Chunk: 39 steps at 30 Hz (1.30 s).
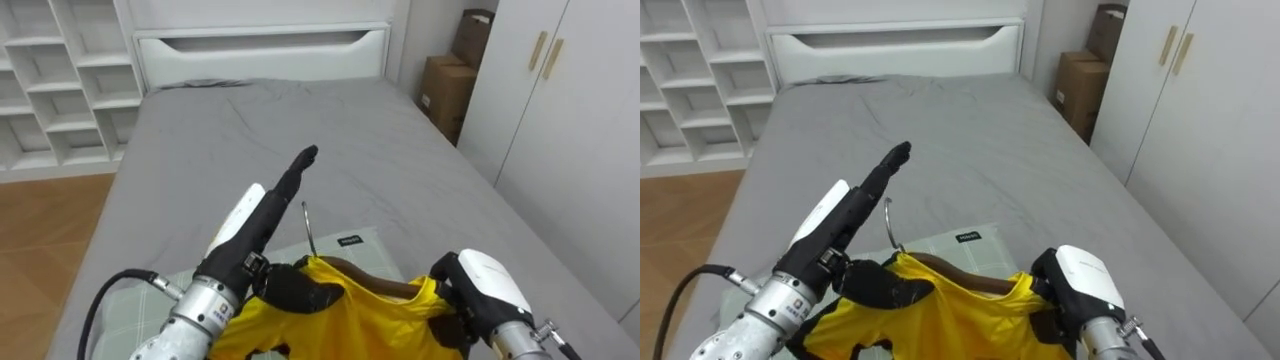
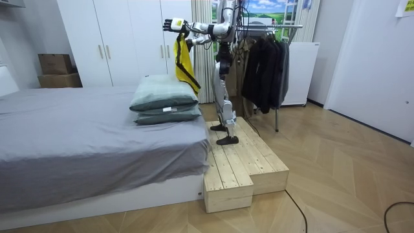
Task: Hang clothes
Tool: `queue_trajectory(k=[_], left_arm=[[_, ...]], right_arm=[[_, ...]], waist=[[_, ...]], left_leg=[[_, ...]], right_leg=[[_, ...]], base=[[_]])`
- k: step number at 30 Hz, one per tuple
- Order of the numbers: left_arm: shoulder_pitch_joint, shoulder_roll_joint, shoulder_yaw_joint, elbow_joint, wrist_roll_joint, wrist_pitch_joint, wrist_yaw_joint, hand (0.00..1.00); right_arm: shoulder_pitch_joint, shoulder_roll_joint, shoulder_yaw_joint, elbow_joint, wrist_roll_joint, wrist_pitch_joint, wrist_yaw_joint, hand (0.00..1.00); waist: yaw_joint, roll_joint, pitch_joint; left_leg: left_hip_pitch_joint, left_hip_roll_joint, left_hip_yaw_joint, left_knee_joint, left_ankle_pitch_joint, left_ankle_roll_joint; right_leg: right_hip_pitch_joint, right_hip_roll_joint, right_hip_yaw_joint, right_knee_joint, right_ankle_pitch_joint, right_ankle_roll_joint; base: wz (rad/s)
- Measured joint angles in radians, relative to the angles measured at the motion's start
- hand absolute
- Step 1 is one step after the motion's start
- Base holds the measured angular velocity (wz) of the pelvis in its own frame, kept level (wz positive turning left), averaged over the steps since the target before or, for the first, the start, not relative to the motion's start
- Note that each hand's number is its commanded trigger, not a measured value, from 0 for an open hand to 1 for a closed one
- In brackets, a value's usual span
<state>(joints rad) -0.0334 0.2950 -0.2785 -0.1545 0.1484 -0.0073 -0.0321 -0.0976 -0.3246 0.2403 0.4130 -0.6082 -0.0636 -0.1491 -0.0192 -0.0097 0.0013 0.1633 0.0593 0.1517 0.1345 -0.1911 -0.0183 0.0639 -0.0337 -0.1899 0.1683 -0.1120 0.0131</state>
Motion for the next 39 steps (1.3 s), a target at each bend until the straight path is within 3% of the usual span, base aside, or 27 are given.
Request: queue_trajectory(k=[11, 25, 32, 39], left_arm=[[0.059, 0.005, 0.09, 0.037, -0.004, 0.0, 0.007, 0.0], [0.107, 0.003, 0.154, 0.117, -0.005, 0.0, 0.056, 0.0], [0.129, -0.011, 0.223, 0.133, -0.031, -0.005, 0.098, 0.0], [0.17, -0.019, 0.323, 0.265, -0.077, -0.012, 0.159, 0.0]], right_arm=[[0.012, -0.008, -0.135, 0.016, 0.078, 0.0, -0.003, 1.0], [0.025, -0.007, -0.189, 0.091, 0.181, 0.0, -0.047, 1.0], [0.087, -0.003, -0.26, 0.084, 0.191, -0.003, -0.085, 1.0], [0.169, -0.006, -0.322, 0.0, 0.25, 0.013, -0.101, 1.0]], waist=[[-0.004, -0.004, 0.0008], [-0.008, -0.006, 0.0014], [-0.007, 0.002, 0.0003], [-0.002, 0.004, -0.0008]], left_leg=[[-0.009, 0.0, 0.003, 0.003, 0.0, 0.0], [-0.012, 0.0, 0.001, 0.001, 0.0, 0.0], [-0.011, 0.0, 0.0, 0.001, 0.0, 0.0], [-0.002, 0.0, 0.013, -0.001, 0.0, 0.0]], right_leg=[[-0.01, -0.001, 0.001, 0.002, 0.0, 0.0], [-0.01, 0.0, -0.002, -0.001, -0.002, 0.001], [-0.009, -0.001, -0.001, 0.002, -0.006, 0.0], [-0.015, 0.002, 0.013, 0.004, -0.007, 0.0]], base=[[0.0], [0.0], [-0.01], [-0.07]])
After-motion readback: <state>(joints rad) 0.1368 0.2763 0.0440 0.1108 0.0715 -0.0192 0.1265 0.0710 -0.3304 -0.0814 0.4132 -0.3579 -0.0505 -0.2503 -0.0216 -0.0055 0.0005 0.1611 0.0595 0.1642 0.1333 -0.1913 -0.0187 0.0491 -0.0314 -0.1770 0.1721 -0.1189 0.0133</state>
